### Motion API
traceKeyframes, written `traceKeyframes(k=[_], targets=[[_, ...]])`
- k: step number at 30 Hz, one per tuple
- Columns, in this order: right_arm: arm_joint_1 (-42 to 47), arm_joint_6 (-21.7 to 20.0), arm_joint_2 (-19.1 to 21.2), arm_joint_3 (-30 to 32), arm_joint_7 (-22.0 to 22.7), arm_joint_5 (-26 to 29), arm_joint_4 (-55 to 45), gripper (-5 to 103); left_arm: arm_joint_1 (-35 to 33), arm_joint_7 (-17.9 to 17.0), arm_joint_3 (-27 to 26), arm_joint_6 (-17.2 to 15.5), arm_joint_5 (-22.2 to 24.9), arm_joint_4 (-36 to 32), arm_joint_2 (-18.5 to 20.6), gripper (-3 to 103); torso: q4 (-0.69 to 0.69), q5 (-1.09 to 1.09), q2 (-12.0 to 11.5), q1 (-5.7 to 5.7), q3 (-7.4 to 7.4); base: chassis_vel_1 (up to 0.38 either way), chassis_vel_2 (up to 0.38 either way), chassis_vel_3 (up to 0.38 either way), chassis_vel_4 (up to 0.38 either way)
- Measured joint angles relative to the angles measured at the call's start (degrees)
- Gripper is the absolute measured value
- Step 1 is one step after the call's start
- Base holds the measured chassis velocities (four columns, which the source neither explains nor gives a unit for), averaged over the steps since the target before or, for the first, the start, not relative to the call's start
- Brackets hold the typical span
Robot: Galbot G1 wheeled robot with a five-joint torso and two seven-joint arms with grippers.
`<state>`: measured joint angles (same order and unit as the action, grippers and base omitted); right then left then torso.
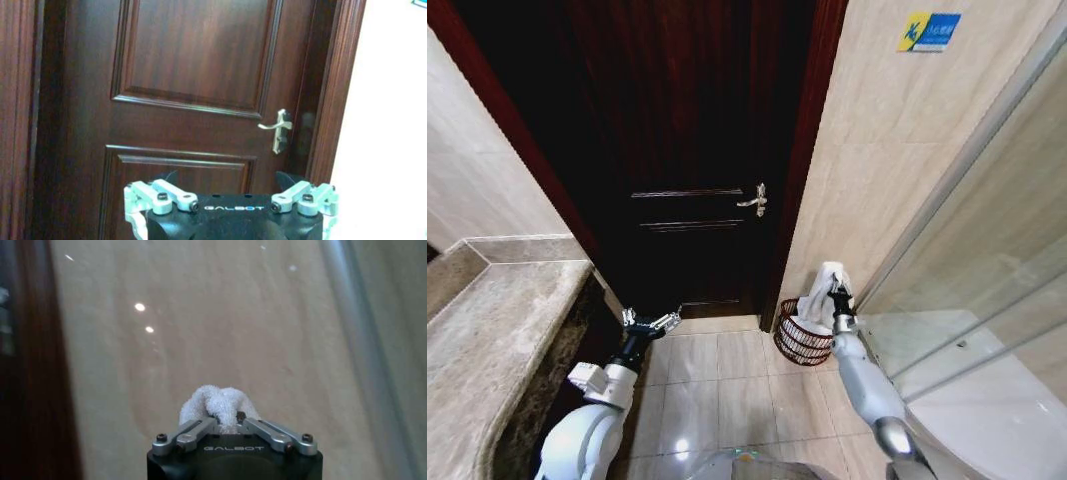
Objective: Discard the used towel into the hamper.
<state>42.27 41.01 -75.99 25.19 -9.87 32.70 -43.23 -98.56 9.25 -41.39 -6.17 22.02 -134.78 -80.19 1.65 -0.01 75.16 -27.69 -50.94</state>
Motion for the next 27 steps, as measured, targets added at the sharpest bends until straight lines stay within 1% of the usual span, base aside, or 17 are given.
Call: traceKeyframes(k=[1, 3, 5, 6, 8, 11, 13, 15, 19, 24, 27], targets=[[0.0, 0.0, 0.0, 0.0, 0.0, 0.0, 0.0, 3, 0.0, 0.0, 0.0, 0.0, 0.0, 0.0, 0.0, 99, 0.0, 0.0, 0.0, 0.0, 0.0, 0.0, 0.0, 0.0, 0.0], [-0.28, -2.57, 1.37, -1.38, 1.67, 2.47, 1.81, 3, 0.0, 0.0, 0.0, 0.0, 0.0, 0.0, 0.01, 99, 0.0, -0.02, 0.0, 0.0, 0.0, 0.0, 0.0, 0.0, 0.0], [-0.16, -3.07, 1.48, -1.65, 2.08, 2.64, 2.26, 3, 0.0, 0.0, 0.0, 0.0, 0.0, 0.0, 0.0, 99, 0.0, -0.01, 0.0, 0.0, 0.0, 0.0, 0.0, 0.0, 0.0], [-0.06, -3.18, 1.46, -1.72, 2.36, 2.43, 2.65, 3, 0.0, 0.0, 0.0, 0.0, 0.01, 0.0, 0.0, 99, 0.0, 0.01, 0.0, 0.0, 0.0, 0.0, 0.0, 0.0, 0.0], [0.55, -2.78, 0.86, -1.18, 3.43, -0.6, 3.44, 3, 0.0, 0.0, 0.0, 0.0, 0.0, 0.0, 0.0, 99, 0.01, 0.02, 0.0, 0.0, 0.0, 0.0, 0.0, 0.0, 0.0], [0.95, -2.16, 0.57, -1.32, 3.22, -1.4, 3.39, 3, 0.0, 0.0, 0.0, 0.0, 0.0, 0.0, 0.0, 99, 0.03, 0.0, 0.0, 0.0, 0.0, 0.0, 0.0, 0.0, 0.0], [1.78, -2.61, 0.45, -1.96, 2.36, -1.46, 2.58, 3, 0.0, 0.0, 0.0, 0.0, 0.0, 0.0, 0.0, 99, 0.03, 0.01, 0.0, 0.0, 0.0, 0.0, 0.0, 0.0, 0.0], [2.9, -4.41, 0.37, -2.25, 1.28, -2.14, 1.16, 3, 0.0, 0.0, 0.0, 0.0, 0.0, 0.0, 0.0, 99, 0.01, 0.01, 0.0, 0.0, 0.0, 0.0, 0.0, 0.0, 0.0], [3.32, -5.03, 0.27, -2.24, 0.81, -2.64, 0.85, 3, 0.0, 0.0, 0.0, 0.0, 0.0, 0.0, 0.0, 99, 0.02, 0.01, 0.0, 0.0, 0.01, 0.0, 0.0, 0.0, 0.0], [4.41, -4.39, 0.33, -2.25, 0.76, -2.66, 0.29, 3, -0.01, 0.0, 0.0, 0.0, 0.0, 0.0, 0.0, 99, 0.01, 0.02, 0.0, 0.01, 0.01, 0.0, 0.0, 0.0, 0.0], [5.35, -4.07, 0.31, -1.94, 2.0, -3.54, -0.25, 3, 0.0, 0.0, 0.0, 0.0, 0.0, 0.0, 0.0, 99, 0.01, -0.01, 0.01, 0.01, 0.01, -0.051, 0.046, 0.062, -0.043]])
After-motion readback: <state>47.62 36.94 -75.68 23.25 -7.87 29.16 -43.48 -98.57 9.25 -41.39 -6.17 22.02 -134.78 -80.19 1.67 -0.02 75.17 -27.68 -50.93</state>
